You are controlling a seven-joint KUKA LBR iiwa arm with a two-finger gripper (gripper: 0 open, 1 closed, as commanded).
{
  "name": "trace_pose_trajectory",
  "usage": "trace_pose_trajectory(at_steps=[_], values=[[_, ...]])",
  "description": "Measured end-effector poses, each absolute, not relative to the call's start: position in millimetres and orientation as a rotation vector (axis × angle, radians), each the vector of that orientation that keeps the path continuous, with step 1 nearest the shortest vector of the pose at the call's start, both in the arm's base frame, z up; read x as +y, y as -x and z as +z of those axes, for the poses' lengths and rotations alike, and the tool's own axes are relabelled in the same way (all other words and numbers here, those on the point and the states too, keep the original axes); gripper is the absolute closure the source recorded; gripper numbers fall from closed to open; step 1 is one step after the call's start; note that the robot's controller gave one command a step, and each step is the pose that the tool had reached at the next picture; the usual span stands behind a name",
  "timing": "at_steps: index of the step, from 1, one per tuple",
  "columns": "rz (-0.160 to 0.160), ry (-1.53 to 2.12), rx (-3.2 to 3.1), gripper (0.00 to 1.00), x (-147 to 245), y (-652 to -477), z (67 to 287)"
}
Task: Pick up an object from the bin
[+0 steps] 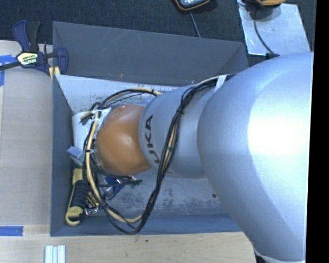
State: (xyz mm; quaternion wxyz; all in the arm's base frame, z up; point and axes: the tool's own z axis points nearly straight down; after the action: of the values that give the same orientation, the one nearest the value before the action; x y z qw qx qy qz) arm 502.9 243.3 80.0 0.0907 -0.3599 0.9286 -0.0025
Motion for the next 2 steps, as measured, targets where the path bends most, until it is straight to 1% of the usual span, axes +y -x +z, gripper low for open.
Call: trace_pose_trajectory(at_steps=[1,2], values=[[-0.006,1.240,2.691,1.00,241.6,-503.9,82.9],[-0.006,1.238,2.692,1.00,241.6,-504.0,83.0]])
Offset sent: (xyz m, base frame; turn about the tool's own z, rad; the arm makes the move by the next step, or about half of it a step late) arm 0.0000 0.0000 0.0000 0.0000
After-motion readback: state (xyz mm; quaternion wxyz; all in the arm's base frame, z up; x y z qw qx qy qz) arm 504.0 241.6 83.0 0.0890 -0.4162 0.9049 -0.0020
